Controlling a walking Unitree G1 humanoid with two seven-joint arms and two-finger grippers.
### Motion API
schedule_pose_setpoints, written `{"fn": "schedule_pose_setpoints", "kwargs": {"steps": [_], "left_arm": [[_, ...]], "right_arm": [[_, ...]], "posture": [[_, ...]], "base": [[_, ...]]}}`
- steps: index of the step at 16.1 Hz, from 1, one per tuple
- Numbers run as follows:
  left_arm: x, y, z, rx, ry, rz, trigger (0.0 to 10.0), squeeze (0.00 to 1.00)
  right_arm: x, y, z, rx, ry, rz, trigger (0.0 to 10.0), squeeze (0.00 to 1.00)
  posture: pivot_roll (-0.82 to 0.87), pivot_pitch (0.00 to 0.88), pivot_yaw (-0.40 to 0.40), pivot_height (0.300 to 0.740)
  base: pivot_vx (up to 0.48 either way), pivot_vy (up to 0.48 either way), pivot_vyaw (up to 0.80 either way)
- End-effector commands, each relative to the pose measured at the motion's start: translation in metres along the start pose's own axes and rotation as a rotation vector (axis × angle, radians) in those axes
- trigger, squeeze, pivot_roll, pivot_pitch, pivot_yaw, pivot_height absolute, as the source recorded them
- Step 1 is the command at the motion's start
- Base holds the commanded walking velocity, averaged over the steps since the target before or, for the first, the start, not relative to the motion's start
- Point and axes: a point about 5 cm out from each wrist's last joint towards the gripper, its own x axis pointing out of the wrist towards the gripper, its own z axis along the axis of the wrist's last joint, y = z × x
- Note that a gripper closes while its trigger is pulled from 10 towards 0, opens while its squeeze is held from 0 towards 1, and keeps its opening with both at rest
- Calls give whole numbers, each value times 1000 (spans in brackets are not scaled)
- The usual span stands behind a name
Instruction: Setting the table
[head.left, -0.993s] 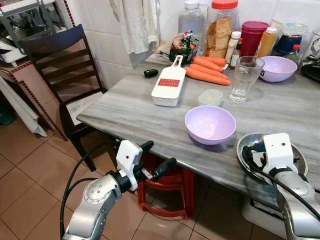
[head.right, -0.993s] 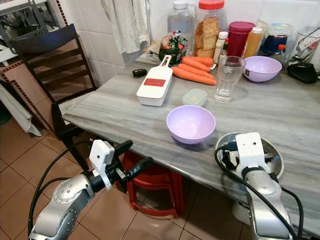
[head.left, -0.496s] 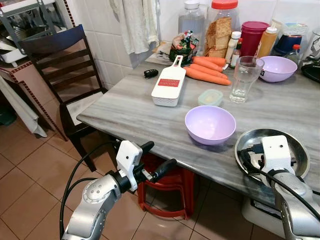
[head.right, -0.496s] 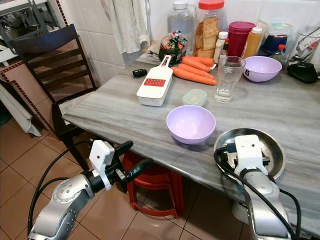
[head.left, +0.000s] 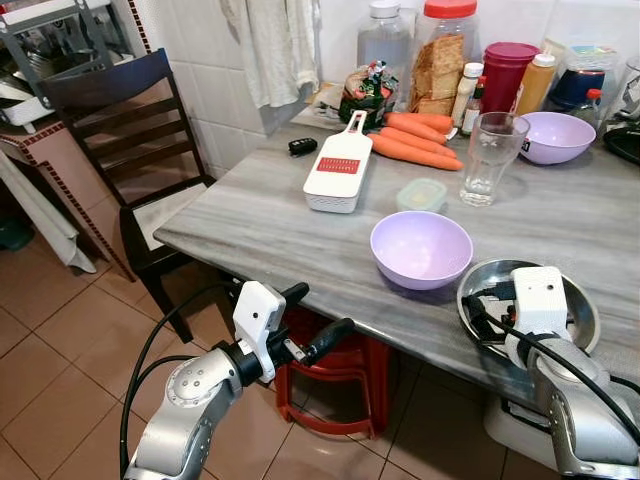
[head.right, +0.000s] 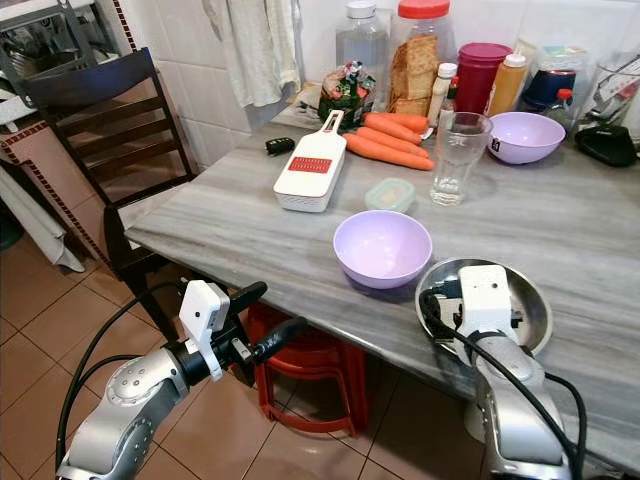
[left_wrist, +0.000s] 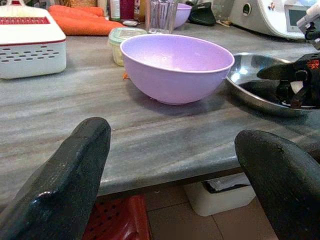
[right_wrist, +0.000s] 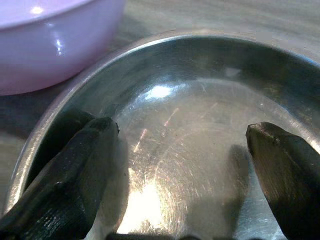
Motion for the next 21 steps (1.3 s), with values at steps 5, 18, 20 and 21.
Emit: {"fn": "schedule_pose_setpoints", "kwargs": {"steps": [5, 18, 20, 21], "left_arm": [[2, 1, 0, 21, 15, -6, 10000, 0], [0, 2, -1, 2, 11, 18, 10000, 0], [-2, 6, 2, -37, -11, 27, 10000, 0], [-3, 7, 3, -41, -12, 31, 10000, 0]], "right_arm": [[0, 13, 5, 38, 0, 58, 10000, 0], [-7, 9, 30, -36, -183, -33, 10000, 0], [-12, 6, 33, -63, -239, -95, 10000, 0], [-14, 5, 34, -77, -258, -116, 10000, 0]], "posture": [[-146, 30, 85, 740], [-148, 31, 82, 740], [-144, 28, 81, 740], [-144, 28, 81, 740]], "base": [[0, 0, 0], [0, 0, 0], [0, 0, 0], [0, 0, 0]]}}
